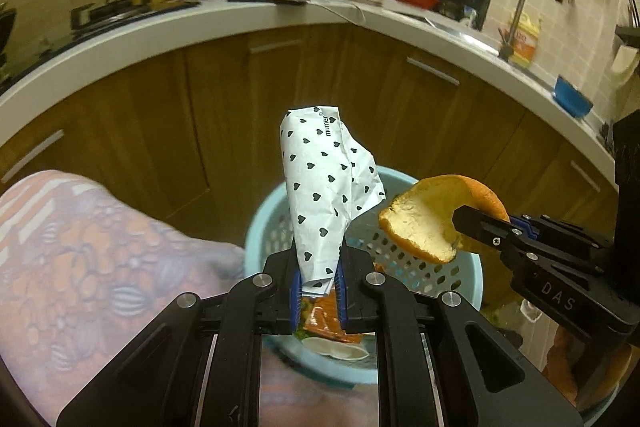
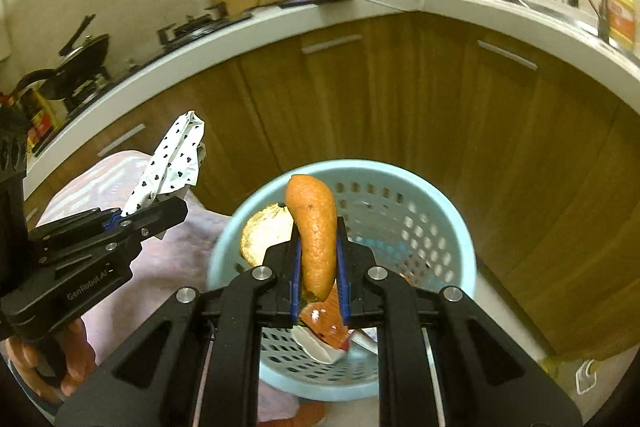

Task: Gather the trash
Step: 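Carry napkin and carrot over the blue basket and open both tools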

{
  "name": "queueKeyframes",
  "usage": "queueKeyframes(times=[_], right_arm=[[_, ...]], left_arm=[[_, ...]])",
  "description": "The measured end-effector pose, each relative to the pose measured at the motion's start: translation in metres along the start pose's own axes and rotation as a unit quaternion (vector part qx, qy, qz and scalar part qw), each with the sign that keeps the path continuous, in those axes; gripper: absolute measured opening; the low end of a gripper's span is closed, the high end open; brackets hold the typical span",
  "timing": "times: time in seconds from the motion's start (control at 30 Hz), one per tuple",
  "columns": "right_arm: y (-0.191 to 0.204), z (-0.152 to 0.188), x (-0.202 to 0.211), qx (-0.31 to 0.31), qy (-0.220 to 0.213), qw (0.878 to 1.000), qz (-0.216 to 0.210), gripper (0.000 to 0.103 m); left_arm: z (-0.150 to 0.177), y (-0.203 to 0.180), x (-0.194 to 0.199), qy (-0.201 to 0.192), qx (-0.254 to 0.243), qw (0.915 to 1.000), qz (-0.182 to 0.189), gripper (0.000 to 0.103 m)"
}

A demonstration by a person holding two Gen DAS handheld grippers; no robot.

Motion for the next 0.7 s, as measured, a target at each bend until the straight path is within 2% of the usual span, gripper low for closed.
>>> queueKeyframes(times=[0.13, 0.2, 0.23, 0.3, 0.33, 0.43, 0.5, 0.63, 0.7], right_arm=[[-0.017, 0.008, -0.013, -0.013, 0.019, 1.000, 0.004, 0.014], [-0.023, 0.013, -0.020, -0.020, 0.031, 0.999, 0.007, 0.015], [-0.025, 0.015, -0.023, -0.022, 0.036, 0.999, 0.006, 0.016], [-0.028, 0.019, -0.028, -0.025, 0.046, 0.999, 0.006, 0.019], [-0.030, 0.022, -0.030, -0.029, 0.051, 0.998, 0.004, 0.023], [-0.033, 0.026, -0.032, -0.036, 0.057, 0.998, -0.003, 0.026], [-0.036, 0.027, -0.032, -0.037, 0.057, 0.998, -0.001, 0.027], [-0.033, 0.025, -0.027, -0.036, 0.050, 0.998, -0.004, 0.028], [-0.031, 0.023, -0.025, -0.031, 0.048, 0.998, -0.004, 0.036]], left_arm=[[0.004, -0.011, -0.022, 0.022, -0.004, 0.9997, 0.007, 0.015], [0.008, -0.011, -0.031, 0.033, -0.005, 0.9994, -0.002, 0.032], [0.010, -0.010, -0.034, 0.037, -0.006, 0.9993, -0.010, 0.035], [0.014, -0.010, -0.039, 0.045, -0.007, 0.9989, -0.014, 0.050], [0.015, -0.009, -0.040, 0.049, -0.005, 0.9987, -0.015, 0.053], [0.019, -0.007, -0.041, 0.053, -0.008, 0.9984, -0.015, 0.057], [0.020, -0.007, -0.041, 0.057, -0.008, 0.9983, -0.011, 0.063], [0.019, -0.007, -0.033, 0.048, -0.006, 0.9988, -0.006, 0.064], [0.018, -0.007, -0.028, 0.041, -0.003, 0.9991, -0.004, 0.064]])
Point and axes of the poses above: each gripper's, at about its wrist camera, not at the fingertips, and x roughly against the way its jaws point, y to its left, z to its underside, the point moved 8 cm from there along -x, roughly the way its jaws point, and after that the axes turned 6 degrees about z, right-handed, at the moved point
